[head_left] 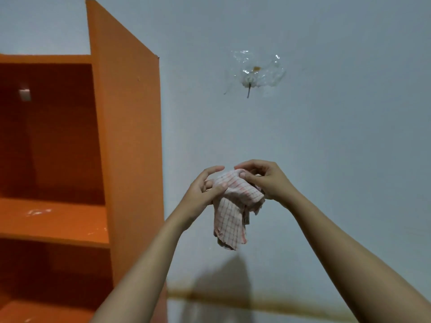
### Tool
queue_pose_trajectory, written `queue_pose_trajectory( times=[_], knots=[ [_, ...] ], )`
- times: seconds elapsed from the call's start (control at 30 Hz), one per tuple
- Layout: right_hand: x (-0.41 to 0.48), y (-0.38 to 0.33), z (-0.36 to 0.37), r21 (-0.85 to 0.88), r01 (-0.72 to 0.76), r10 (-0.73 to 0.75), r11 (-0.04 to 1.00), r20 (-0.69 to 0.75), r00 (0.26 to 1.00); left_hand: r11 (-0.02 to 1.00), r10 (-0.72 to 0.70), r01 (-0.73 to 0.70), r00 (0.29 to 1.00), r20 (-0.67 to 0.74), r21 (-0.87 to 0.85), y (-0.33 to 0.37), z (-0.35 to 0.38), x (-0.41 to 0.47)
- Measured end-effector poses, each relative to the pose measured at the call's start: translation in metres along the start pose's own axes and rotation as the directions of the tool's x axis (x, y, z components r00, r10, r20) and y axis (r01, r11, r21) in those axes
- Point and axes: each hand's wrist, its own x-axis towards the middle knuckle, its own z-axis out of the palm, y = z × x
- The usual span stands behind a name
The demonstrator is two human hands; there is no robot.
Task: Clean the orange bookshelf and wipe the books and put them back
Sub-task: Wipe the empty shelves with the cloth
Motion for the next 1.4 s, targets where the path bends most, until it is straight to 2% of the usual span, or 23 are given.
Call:
queue_pose_trajectory(
  times=[0.17, 0.3, 0.43, 0.57, 0.67, 0.77, 0.9, 1.07, 1.2, 1.4],
  knots=[
    [-0.029, -0.016, 0.046, 0.075, -0.018, 0.010, 0.997, 0.110, 0.994, 0.996, -0.044, 0.050, 0.996, -0.077, 0.074, 0.018, -0.017, -0.069],
    [-0.045, -0.045, 0.093, 0.195, -0.054, 0.012, 0.979, 0.211, 0.977, 0.994, -0.040, 0.059, 0.979, -0.200, 0.090, 0.044, -0.047, -0.115],
    [-0.051, -0.073, 0.148, 0.353, -0.031, -0.077, 0.935, 0.287, 0.955, 0.994, -0.036, 0.068, 0.939, -0.341, 0.082, 0.069, -0.084, -0.160],
    [-0.052, -0.095, 0.208, 0.389, 0.021, -0.151, 0.921, 0.305, 0.940, 0.990, -0.025, 0.090, 0.869, -0.495, 0.109, 0.083, -0.127, -0.207],
    [-0.054, -0.103, 0.259, 0.391, 0.058, -0.179, 0.918, 0.280, 0.943, 0.992, -0.019, 0.093, 0.779, -0.626, 0.086, 0.090, -0.161, -0.240],
    [-0.058, -0.121, 0.305, 0.453, -0.001, -0.171, 0.892, 0.339, 0.925, 0.994, -0.016, 0.087, 0.692, -0.722, 0.062, 0.098, -0.192, -0.270],
    [-0.064, -0.151, 0.362, 0.558, -0.151, -0.187, 0.816, 0.501, 0.845, 0.996, -0.001, 0.066, 0.620, -0.784, 0.051, 0.109, -0.228, -0.296],
    [-0.058, -0.167, 0.421, 0.560, -0.123, -0.163, 0.819, 0.434, 0.886, 0.995, 0.049, 0.043, 0.562, -0.826, 0.089, 0.118, -0.273, -0.315],
    [-0.052, -0.173, 0.458, 0.587, -0.105, -0.163, 0.803, 0.386, 0.908, 0.996, 0.038, 0.053, 0.527, -0.849, 0.077, 0.113, -0.304, -0.324],
    [-0.039, -0.179, 0.509, 0.645, -0.143, -0.243, 0.750, 0.470, 0.848, 0.999, 0.011, 0.031, 0.526, -0.850, 0.032, 0.092, -0.345, -0.327]
  ],
)
